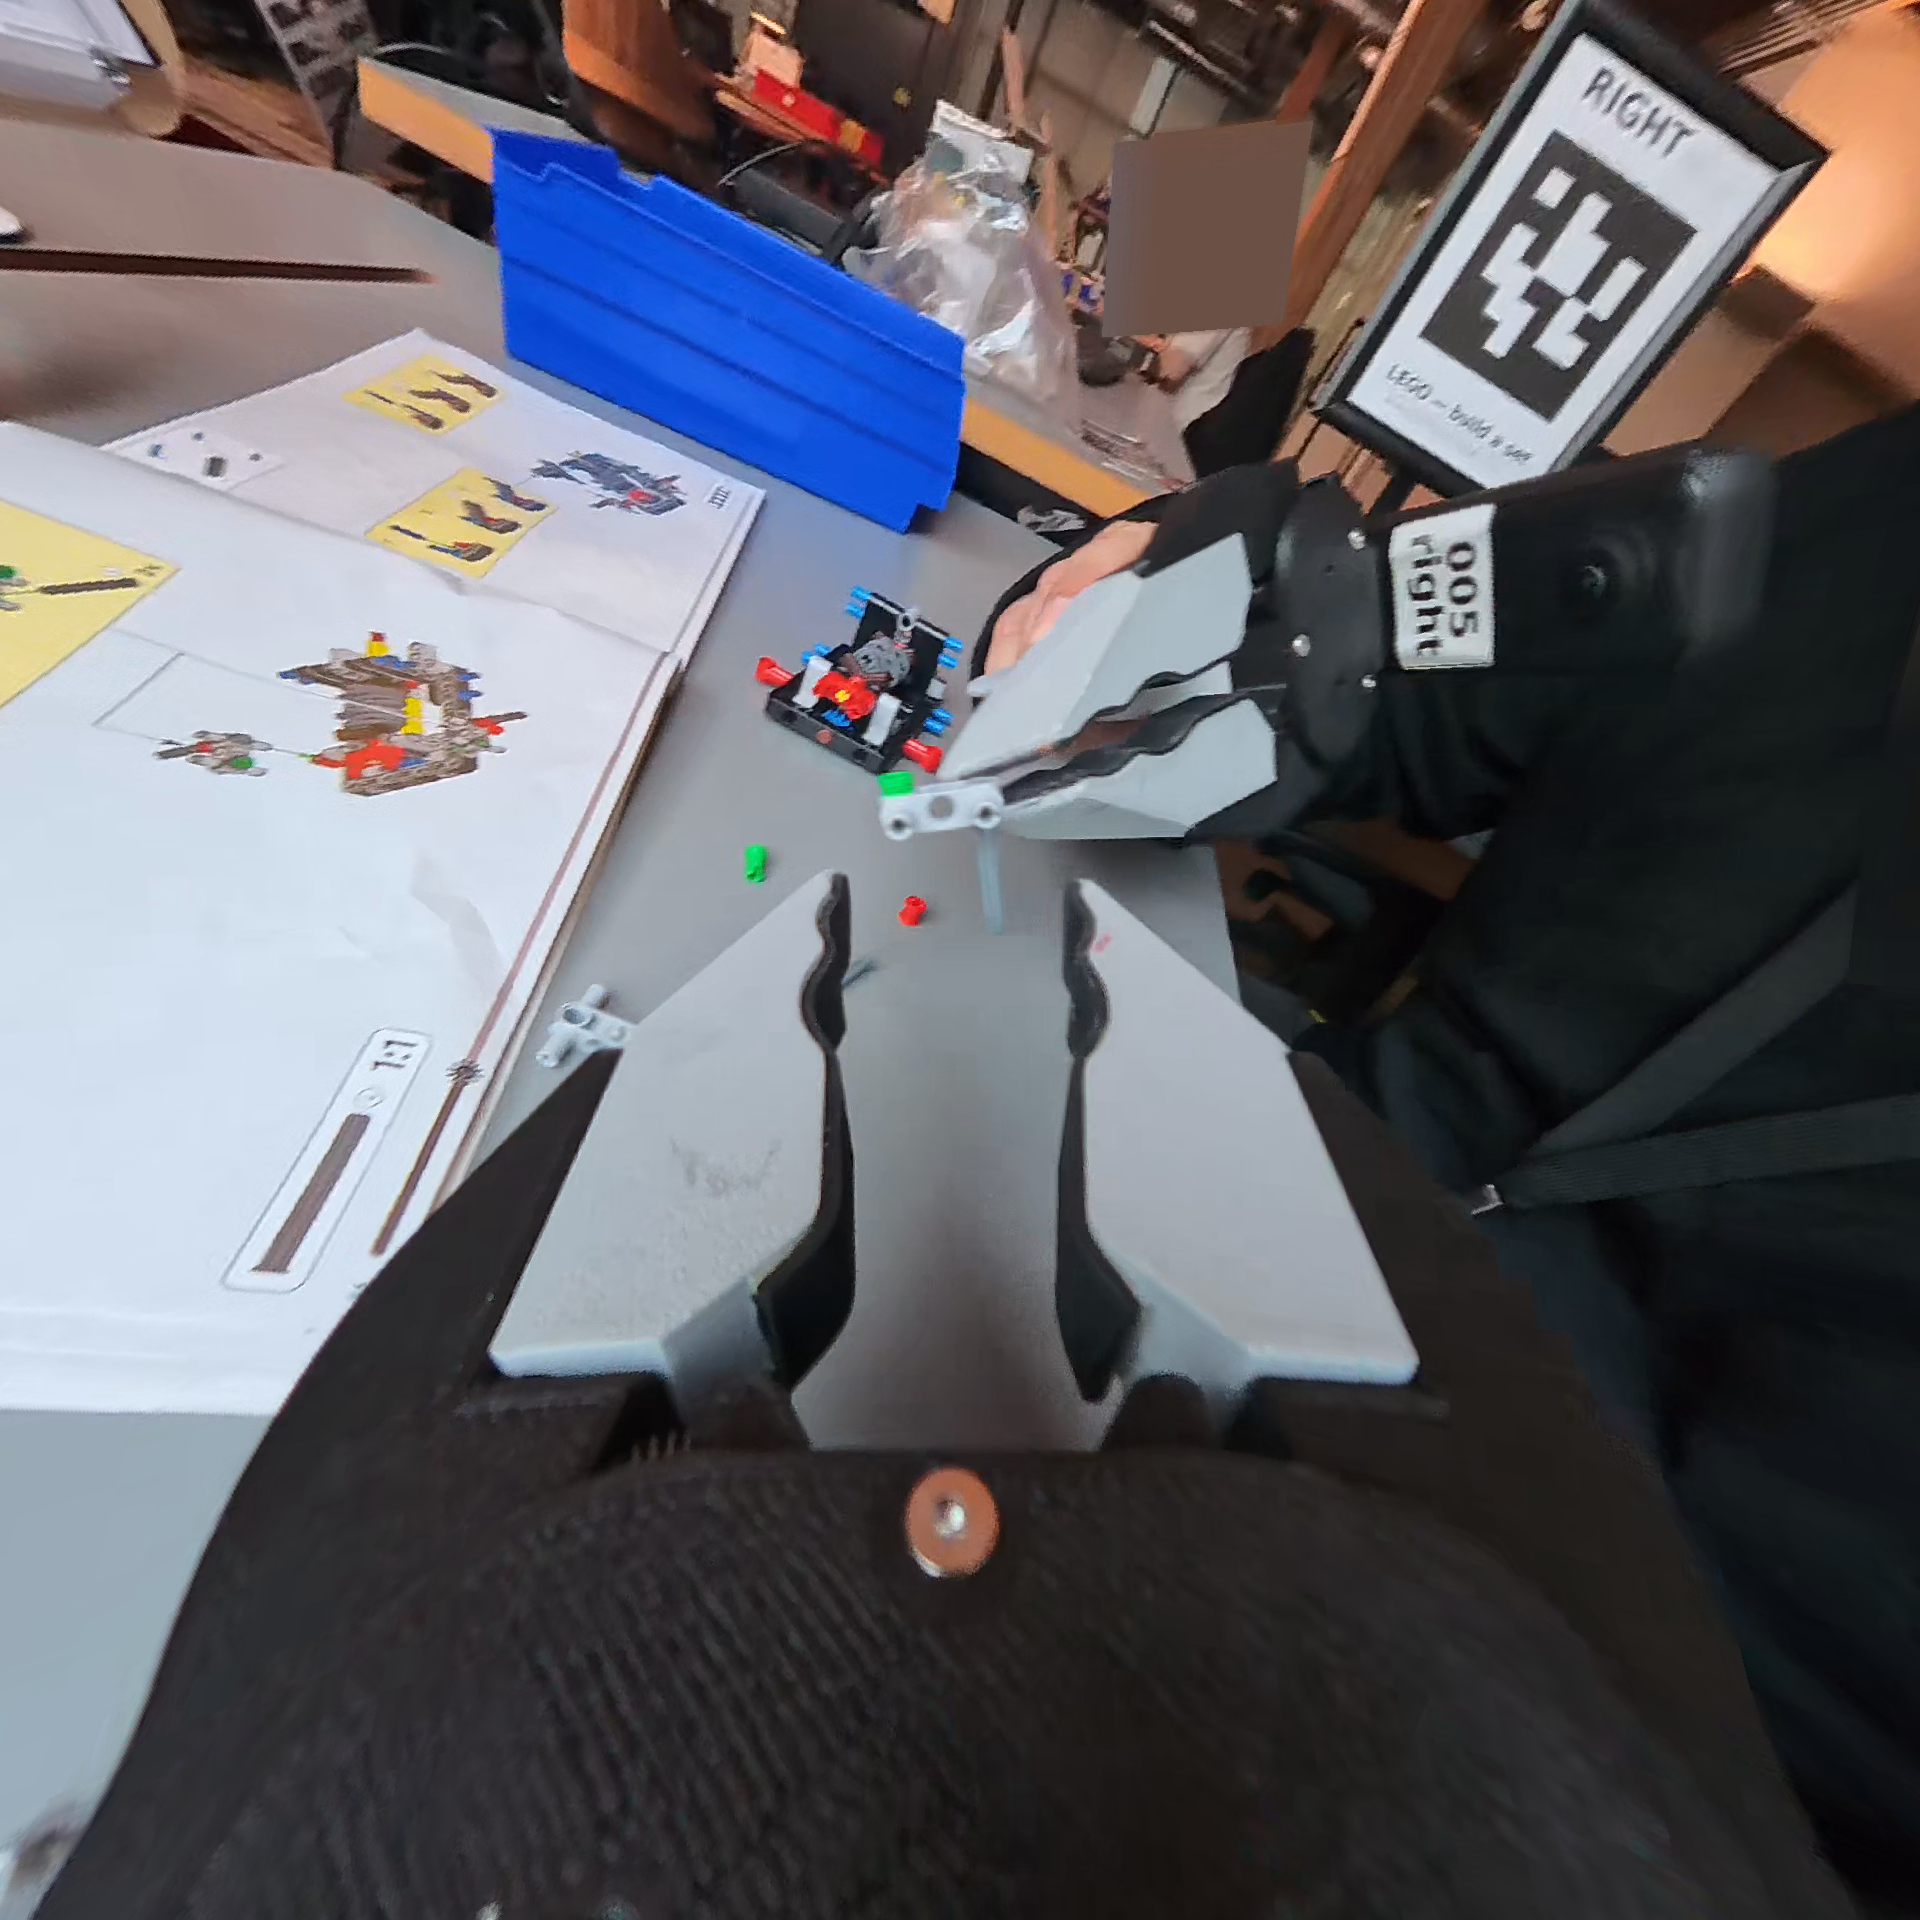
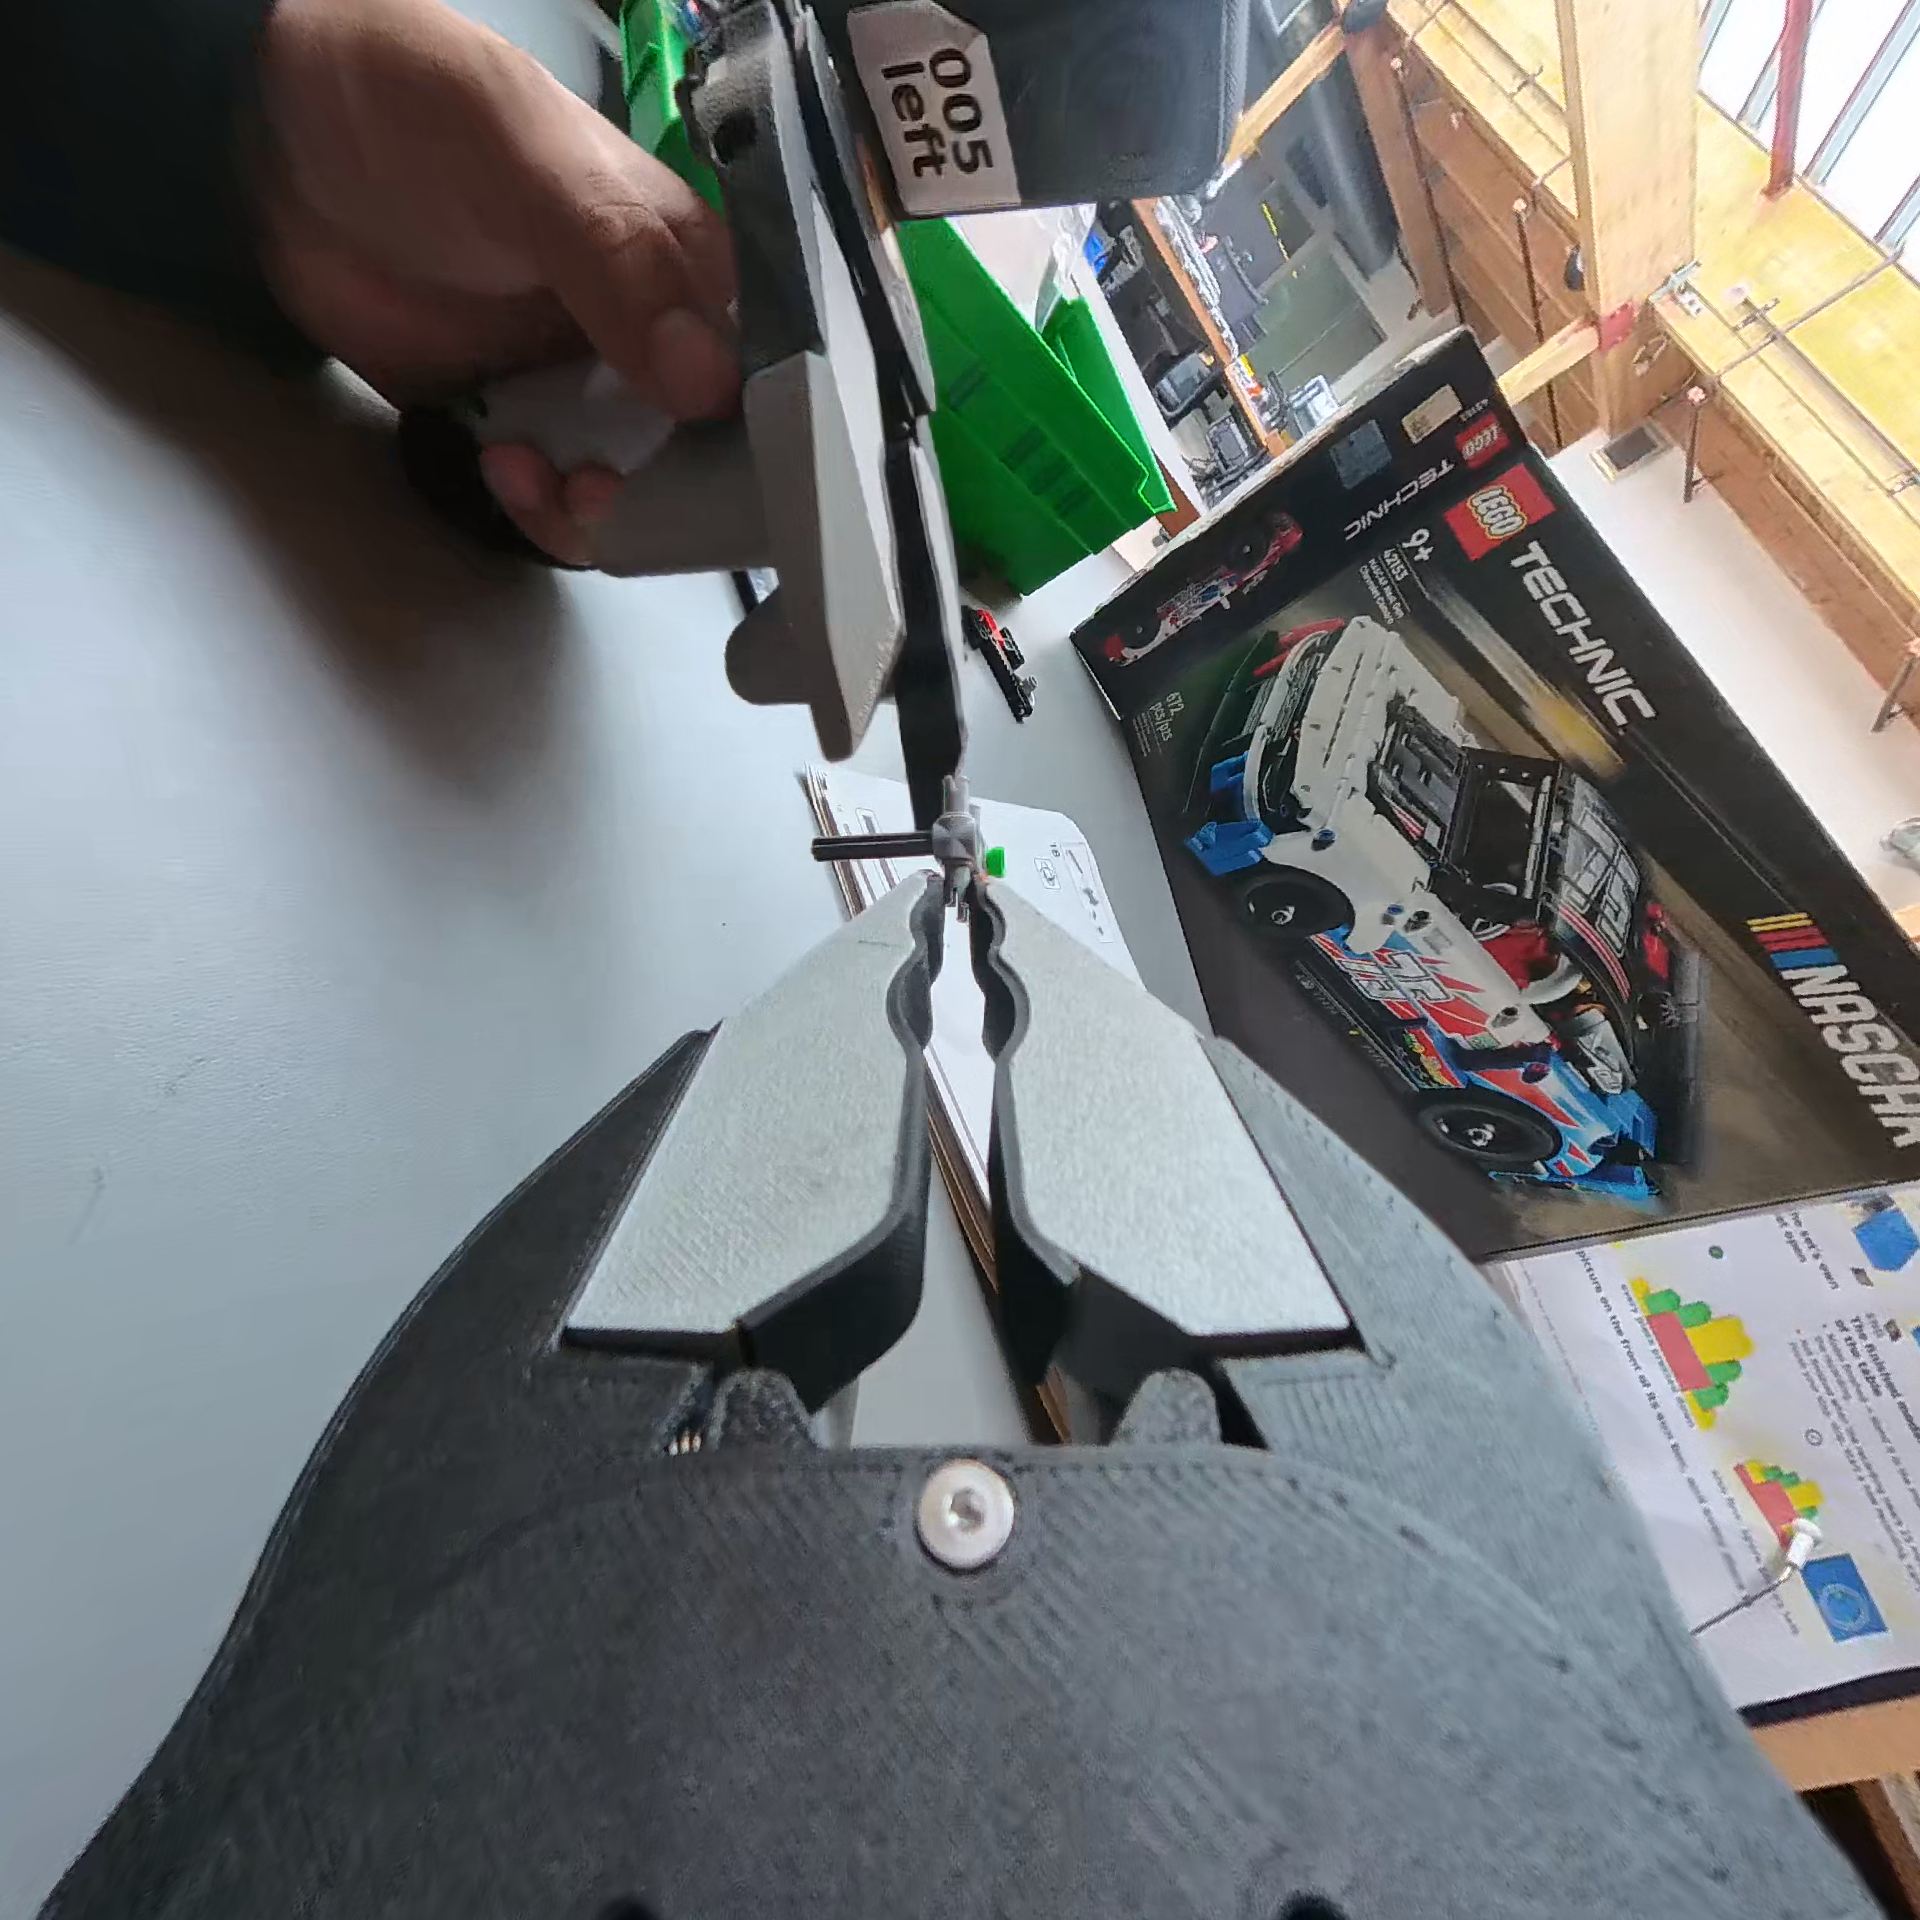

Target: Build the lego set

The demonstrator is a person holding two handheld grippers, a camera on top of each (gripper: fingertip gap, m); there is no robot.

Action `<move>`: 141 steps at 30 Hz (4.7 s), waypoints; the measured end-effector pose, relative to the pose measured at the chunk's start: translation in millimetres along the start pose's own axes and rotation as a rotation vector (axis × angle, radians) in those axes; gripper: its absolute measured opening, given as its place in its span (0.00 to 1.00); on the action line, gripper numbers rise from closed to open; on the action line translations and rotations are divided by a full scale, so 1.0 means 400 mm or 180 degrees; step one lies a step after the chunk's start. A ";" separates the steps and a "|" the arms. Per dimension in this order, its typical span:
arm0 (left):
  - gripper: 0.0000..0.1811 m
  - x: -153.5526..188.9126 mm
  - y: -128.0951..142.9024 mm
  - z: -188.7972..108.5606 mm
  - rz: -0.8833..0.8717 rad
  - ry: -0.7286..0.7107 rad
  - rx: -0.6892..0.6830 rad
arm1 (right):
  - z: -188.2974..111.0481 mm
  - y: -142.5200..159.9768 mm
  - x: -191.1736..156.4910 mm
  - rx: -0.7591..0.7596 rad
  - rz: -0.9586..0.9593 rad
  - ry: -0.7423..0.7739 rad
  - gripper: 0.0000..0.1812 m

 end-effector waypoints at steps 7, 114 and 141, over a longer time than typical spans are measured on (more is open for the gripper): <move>0.21 -0.002 -0.008 0.019 -0.0095 0.0111 0.0015 | 0.010 -0.007 -0.013 0.0021 0.0012 -0.0107 0.01; 0.03 0.032 -0.006 0.010 0.0433 -0.0404 -0.0164 | 0.039 0.060 0.057 0.0632 0.1525 -0.1577 0.01; 0.02 -0.018 0.033 0.086 0.0430 -0.1703 -0.1269 | 0.069 0.144 0.037 -0.1287 0.1038 -0.1755 0.10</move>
Point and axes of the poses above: each gripper's, where its closed fingertips meet, z out along the fingers, y out of its underside, x = y × z across the jaws, the point moved 10 cm from there along -z, back along the fingers, and after that the axes turned 9 degrees about -x, right-handed, at the moved point
